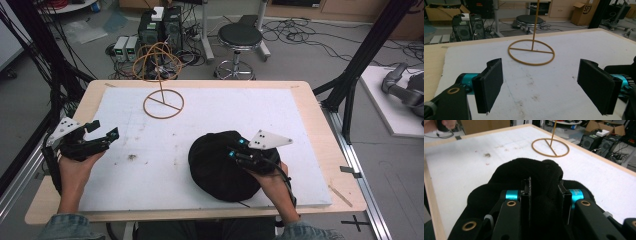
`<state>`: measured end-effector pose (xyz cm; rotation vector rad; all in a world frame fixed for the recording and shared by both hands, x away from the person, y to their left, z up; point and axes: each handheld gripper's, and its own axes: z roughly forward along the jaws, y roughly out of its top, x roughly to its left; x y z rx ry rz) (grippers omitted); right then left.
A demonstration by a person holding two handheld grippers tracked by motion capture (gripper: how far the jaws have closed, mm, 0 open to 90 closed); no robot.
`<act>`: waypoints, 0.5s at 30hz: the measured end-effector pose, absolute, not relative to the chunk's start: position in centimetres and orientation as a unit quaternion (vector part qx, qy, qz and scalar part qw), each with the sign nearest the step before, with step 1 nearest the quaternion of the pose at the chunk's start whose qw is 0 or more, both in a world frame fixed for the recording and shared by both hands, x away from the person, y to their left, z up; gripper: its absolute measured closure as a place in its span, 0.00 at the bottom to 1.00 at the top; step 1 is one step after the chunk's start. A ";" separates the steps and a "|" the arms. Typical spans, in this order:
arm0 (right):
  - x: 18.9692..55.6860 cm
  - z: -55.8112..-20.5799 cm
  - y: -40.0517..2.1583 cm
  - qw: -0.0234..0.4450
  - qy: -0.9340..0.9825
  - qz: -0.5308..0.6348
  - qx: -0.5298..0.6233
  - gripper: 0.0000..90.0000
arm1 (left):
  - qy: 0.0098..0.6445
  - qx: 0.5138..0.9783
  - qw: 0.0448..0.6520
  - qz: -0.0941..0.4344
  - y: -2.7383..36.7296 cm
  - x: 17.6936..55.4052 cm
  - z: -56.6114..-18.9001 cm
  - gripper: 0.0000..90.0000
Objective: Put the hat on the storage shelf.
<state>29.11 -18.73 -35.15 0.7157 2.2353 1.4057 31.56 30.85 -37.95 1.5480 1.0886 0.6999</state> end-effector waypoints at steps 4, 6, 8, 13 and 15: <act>29.5 -34.1 -18.6 0.213 0.799 0.504 0.251 0.81 | 0.458 0.649 0.532 0.292 30.8 31.6 -38.0 0.23; 29.7 -33.5 -18.6 0.216 0.796 0.507 0.252 0.81 | 0.457 0.649 0.533 0.292 30.8 31.6 -38.0 0.23; 29.9 -32.9 -18.6 0.220 0.793 0.511 0.251 0.81 | 0.458 0.649 0.532 0.293 30.9 31.6 -38.0 0.23; 30.6 -31.2 -18.5 0.232 0.787 0.517 0.245 0.81 | 0.459 0.647 0.533 0.293 30.9 31.6 -38.0 0.23; 30.9 -30.5 -18.4 0.237 0.782 0.523 0.242 0.81 | 0.459 0.647 0.534 0.293 31.0 31.6 -38.0 0.24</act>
